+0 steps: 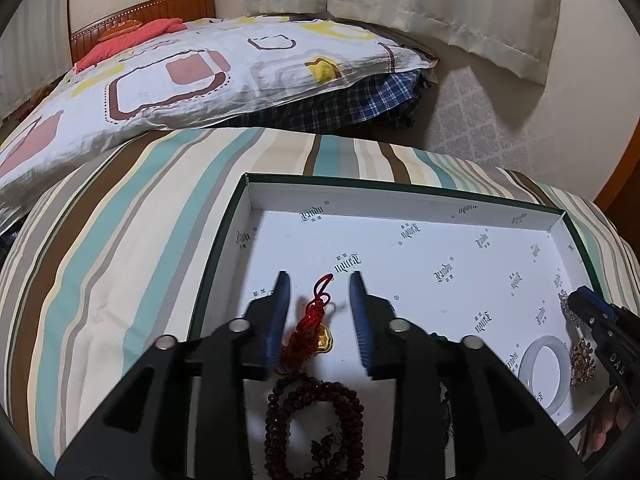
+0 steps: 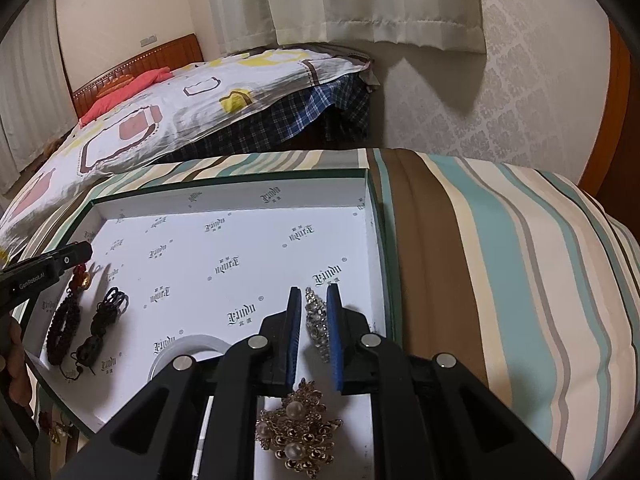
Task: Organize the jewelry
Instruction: 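Carry the brooch and tassel charm into the green box and open both tools, then grasp the cream pearl strand with the right tool while the left tool grasps the red tassel with gold charm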
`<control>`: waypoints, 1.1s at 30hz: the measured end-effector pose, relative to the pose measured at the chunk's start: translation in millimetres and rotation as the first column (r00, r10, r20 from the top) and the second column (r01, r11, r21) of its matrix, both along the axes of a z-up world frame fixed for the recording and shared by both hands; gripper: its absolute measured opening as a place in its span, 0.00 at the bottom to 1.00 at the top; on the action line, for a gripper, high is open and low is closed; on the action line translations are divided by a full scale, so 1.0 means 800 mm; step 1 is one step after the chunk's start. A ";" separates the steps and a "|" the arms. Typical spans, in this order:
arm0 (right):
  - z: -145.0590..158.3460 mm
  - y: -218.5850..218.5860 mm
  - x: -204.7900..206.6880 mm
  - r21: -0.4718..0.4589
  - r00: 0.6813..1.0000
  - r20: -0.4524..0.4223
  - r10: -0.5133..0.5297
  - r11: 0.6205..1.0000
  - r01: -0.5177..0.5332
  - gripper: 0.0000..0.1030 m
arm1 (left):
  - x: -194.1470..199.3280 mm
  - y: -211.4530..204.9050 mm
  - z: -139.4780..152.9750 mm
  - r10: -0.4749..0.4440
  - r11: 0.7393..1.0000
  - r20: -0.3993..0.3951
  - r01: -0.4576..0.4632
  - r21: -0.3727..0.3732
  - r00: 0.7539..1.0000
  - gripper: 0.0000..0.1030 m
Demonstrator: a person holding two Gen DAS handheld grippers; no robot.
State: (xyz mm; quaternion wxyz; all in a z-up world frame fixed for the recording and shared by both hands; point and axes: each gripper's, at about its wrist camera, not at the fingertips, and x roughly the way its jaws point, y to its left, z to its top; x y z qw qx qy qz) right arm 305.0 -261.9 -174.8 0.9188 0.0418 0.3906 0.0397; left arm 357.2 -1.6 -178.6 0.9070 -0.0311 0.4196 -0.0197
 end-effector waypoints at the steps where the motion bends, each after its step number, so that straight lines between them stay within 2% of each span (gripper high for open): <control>1: 0.000 0.001 0.000 -0.002 1.000 0.001 0.003 1.000 -0.003 0.19 | 0.000 0.001 0.000 0.003 1.000 0.002 -0.003 -0.005 1.000 0.35; 7: 0.005 0.002 -0.004 -0.002 1.000 0.022 0.000 1.000 0.000 0.30 | -0.006 0.004 0.004 0.006 1.000 0.020 -0.006 -0.021 1.000 0.36; 9: 0.010 0.001 -0.009 0.004 0.999 0.036 -0.003 1.000 0.003 0.31 | -0.014 0.005 0.010 0.006 1.000 0.044 -0.005 -0.020 0.999 0.37; 11: 0.017 0.000 -0.014 0.009 0.999 0.051 -0.005 1.000 0.005 0.31 | -0.023 0.006 0.018 0.007 1.000 0.068 -0.005 -0.028 0.998 0.46; 17: 0.040 0.005 -0.047 0.015 0.994 0.108 -0.006 1.000 0.004 0.34 | -0.065 0.009 0.049 0.026 0.999 0.152 -0.019 -0.048 0.988 0.51; 25: 0.051 0.017 -0.104 0.015 0.991 0.131 0.002 1.000 -0.004 0.34 | -0.123 0.008 0.072 0.035 0.998 0.204 -0.025 -0.055 0.978 0.53; 33: 0.048 0.028 -0.148 0.016 0.991 0.131 0.012 1.000 -0.015 0.34 | -0.179 0.009 0.074 0.039 0.998 0.235 -0.026 -0.056 0.971 0.53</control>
